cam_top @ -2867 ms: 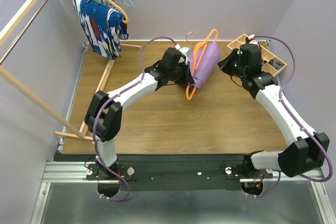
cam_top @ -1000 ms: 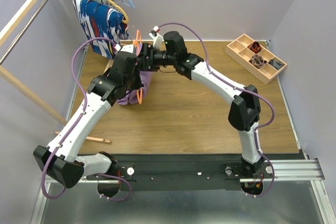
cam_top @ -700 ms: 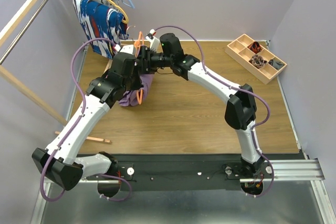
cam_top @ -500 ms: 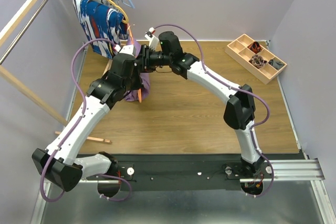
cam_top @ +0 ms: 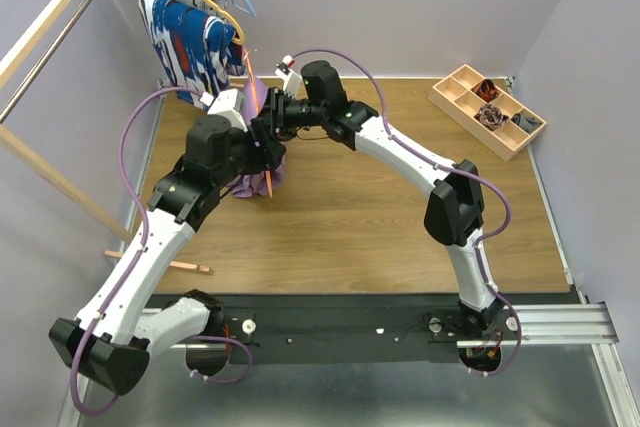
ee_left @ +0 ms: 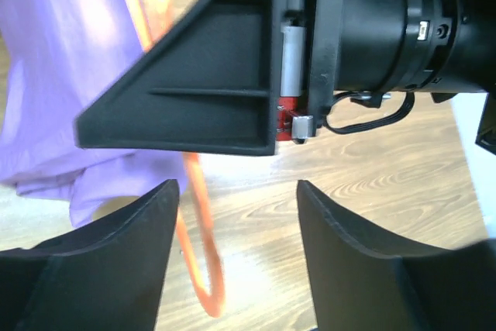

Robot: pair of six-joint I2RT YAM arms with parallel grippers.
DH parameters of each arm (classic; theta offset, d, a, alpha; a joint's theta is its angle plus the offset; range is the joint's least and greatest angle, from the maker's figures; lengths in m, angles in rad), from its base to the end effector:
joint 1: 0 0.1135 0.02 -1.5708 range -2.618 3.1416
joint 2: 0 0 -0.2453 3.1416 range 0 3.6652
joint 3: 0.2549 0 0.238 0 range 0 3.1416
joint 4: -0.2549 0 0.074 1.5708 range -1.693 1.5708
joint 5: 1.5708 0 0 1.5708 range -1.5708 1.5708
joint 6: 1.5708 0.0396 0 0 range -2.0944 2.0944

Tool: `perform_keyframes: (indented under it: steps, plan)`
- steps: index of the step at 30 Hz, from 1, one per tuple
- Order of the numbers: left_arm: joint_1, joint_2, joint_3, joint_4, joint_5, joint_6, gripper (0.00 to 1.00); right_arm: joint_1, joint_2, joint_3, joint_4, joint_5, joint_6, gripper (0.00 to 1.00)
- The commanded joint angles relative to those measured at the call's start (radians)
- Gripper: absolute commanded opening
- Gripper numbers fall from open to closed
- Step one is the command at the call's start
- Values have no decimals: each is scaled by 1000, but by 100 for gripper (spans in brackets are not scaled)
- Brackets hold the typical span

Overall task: Place the trousers on the hanger
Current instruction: Pass the hanger from the left arm to the right, then pass the hanger from the right arm to the left

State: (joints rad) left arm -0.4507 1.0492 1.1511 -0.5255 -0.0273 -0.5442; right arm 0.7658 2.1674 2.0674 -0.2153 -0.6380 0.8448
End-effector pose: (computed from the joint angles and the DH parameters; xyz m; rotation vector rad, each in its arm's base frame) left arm 0.2024 -0.0967 0.3626 -0.1137 2.0439 -0.6065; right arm 0.3394 0.3591 0.3203 -0.4289 2.1630 1.6127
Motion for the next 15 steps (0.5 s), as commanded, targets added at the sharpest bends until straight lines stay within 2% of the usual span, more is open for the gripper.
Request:
perform_keyframes:
  steps: [1, 4, 10, 11, 15]
  plan:
    - [79, -74, -91, 122, 168, -23, 73, 4, -4, 23, 45, -57, -16, 1]
    - [124, -100, -152, 185, 254, -14, 74, 6, -11, 23, 47, -75, -10, 1]
    - [231, -144, -270, 358, 516, -11, 74, 4, -14, 48, 57, -126, 22, 1]
    - [242, -149, -289, 428, 600, -28, 73, 4, -11, 63, 62, -149, 33, 1]
    - [273, -141, -344, 521, 739, -57, 70, 4, 5, 80, 108, -195, 77, 1]
